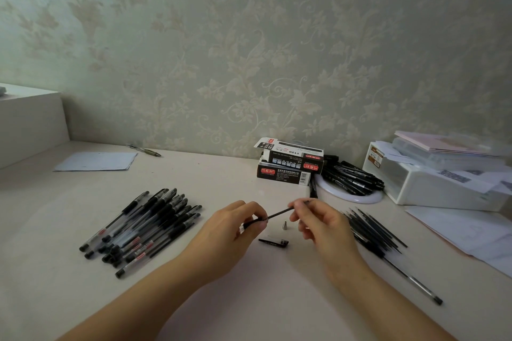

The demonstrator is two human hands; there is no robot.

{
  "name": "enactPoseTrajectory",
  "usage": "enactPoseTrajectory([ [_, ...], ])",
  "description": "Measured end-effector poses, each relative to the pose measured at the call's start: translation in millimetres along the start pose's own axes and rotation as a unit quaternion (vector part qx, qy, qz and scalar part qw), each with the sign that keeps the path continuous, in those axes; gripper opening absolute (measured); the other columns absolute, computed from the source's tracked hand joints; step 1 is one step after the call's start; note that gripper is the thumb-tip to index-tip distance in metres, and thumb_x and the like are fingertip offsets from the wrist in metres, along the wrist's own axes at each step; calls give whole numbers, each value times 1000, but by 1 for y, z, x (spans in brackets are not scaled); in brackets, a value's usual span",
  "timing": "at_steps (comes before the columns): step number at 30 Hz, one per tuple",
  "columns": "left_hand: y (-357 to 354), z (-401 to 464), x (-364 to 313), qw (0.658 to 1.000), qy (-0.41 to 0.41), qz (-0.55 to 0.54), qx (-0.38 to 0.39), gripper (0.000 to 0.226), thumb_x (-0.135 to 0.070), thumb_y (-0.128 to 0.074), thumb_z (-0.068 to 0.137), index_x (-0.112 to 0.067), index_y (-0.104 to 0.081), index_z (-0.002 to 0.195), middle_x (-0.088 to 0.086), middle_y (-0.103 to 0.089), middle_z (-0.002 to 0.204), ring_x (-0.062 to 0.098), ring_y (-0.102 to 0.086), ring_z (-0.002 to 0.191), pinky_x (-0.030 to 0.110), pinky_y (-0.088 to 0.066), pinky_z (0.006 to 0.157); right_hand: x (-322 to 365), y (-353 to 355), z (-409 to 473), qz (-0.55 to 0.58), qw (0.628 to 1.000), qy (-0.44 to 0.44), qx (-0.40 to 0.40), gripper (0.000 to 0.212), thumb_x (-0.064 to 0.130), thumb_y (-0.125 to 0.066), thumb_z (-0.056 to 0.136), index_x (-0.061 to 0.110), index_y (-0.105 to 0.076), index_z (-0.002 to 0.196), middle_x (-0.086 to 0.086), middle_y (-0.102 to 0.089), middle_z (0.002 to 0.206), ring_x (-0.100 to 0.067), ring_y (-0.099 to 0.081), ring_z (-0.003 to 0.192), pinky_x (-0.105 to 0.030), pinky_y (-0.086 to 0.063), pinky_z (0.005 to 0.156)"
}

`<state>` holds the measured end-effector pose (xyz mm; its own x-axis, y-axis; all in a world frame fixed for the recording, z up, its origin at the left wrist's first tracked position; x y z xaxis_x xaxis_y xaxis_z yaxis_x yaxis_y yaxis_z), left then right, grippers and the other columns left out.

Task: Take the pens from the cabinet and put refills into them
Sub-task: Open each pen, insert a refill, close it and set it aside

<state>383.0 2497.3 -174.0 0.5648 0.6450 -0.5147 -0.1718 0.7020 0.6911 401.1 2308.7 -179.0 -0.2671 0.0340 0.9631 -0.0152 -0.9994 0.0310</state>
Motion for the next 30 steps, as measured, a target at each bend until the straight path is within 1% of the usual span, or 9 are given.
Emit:
enactPoseTrajectory([
  [2,0,0,-2,1000,-8,-4,-2,5,-35,-52,96,-36,-57,95,-16,-54,85,0,-51,74,9,-35,63,1,-7,-3,-73,996,20,50,9,30,-69,88,29,-78,88,11,-72,81,0,-53,65,-11,-44,64],
  [4,0,0,-4,1000,-11,-5,-6,6,-34,-53,96,-35,-59,96,-16,-54,84,-2,-51,74,8,-35,63,0,-12,-5,-128,987,38,84,9,32,-74,84,34,-77,92,14,-72,89,-1,-51,66,-11,-43,66],
  [7,1,0,-3,1000,-7,-4,-8,6,-35,-53,96,-34,-59,96,-15,-54,85,-3,-51,73,9,-35,63,-2,-9,-4,-176,980,54,70,17,40,-76,80,37,-74,97,14,-68,91,0,-52,69,-10,-42,67],
  [9,2,1,-1,1000,-2,-6,-9,6,-35,-53,96,-34,-59,95,-15,-55,85,-3,-50,73,9,-35,63,-3,-5,-2,-203,975,74,41,13,45,-70,83,37,-74,93,17,-67,91,0,-54,71,-8,-41,68],
  [12,1,0,1,1000,4,-2,-5,6,-35,-52,96,-34,-58,95,-15,-55,85,-3,-50,74,10,-35,63,-5,2,4,-262,959,108,-10,9,37,-64,91,36,-72,96,16,-64,91,-1,-55,74,-9,-41,68],
  [15,0,0,0,1000,3,4,-2,6,-35,-52,96,-35,-58,95,-15,-54,85,-4,-50,76,10,-36,65,-11,2,9,-345,932,106,23,21,32,-66,91,35,-69,112,16,-57,99,0,-52,81,-8,-39,72],
  [18,-1,0,1,1000,8,4,3,6,-34,-53,96,-34,-59,95,-15,-55,85,-4,-50,76,10,-36,65,-16,-1,11,-379,917,112,48,21,27,-68,90,34,-71,109,16,-56,97,5,-50,83,-5,-39,73],
  [25,-3,0,4,1000,9,17,17,6,-36,-53,96,-34,-59,96,-13,-55,86,-2,-50,77,10,-36,65,-18,2,10,-379,918,114,29,14,12,-71,85,26,-74,86,10,-65,84,-5,-57,73,-14,-45,69],
  [30,-4,-1,8,999,12,25,21,7,-40,-52,95,-36,-57,96,-13,-55,85,-1,-50,78,10,-35,64,-9,6,9,-187,978,87,10,12,15,-73,86,27,-74,84,12,-73,82,-3,-66,78,-13,-50,73],
])
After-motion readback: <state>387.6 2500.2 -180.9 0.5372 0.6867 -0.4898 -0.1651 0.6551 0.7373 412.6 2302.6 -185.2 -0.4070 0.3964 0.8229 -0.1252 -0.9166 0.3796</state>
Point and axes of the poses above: each hand's wrist, its own z-axis towards the middle knuckle, its own y-axis out of the back of the hand, x = y × z, the point moved 3 cm from there along z, towards the middle knuckle
